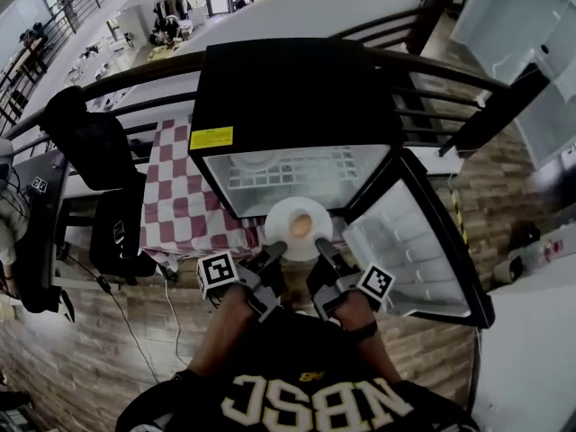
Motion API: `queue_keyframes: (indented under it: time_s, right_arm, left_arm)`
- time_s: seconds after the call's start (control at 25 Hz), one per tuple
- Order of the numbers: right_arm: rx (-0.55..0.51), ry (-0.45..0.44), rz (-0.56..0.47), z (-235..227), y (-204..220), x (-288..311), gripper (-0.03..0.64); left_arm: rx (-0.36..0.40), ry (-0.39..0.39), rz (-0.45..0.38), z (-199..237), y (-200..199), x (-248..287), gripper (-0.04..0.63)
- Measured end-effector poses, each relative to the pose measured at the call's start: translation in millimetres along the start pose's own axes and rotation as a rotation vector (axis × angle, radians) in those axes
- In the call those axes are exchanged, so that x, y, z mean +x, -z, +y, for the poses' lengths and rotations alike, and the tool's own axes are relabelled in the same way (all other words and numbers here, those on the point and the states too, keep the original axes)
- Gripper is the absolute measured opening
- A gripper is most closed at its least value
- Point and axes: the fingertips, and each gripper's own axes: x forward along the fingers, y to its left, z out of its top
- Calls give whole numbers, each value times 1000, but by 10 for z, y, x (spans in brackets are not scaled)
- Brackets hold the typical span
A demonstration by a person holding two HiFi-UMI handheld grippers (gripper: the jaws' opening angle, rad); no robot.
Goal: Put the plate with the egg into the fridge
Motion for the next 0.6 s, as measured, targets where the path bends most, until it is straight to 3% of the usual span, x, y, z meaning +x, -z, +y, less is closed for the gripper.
queue_keyframes:
  time_s: [0.12, 0.44, 0.6]
  right_arm:
    - [-9, 3, -60, -16, -130, 139, 40]
    - [-49, -13, -194, 36, -378, 311, 40]
    - [-106, -6, -229, 3, -555, 376, 40]
  left_arm:
    - [42, -14, 25, -19, -155, 147, 34]
    - [42, 18, 151, -84, -360, 487, 32]
    - [70, 10, 168, -28, -432, 668, 33]
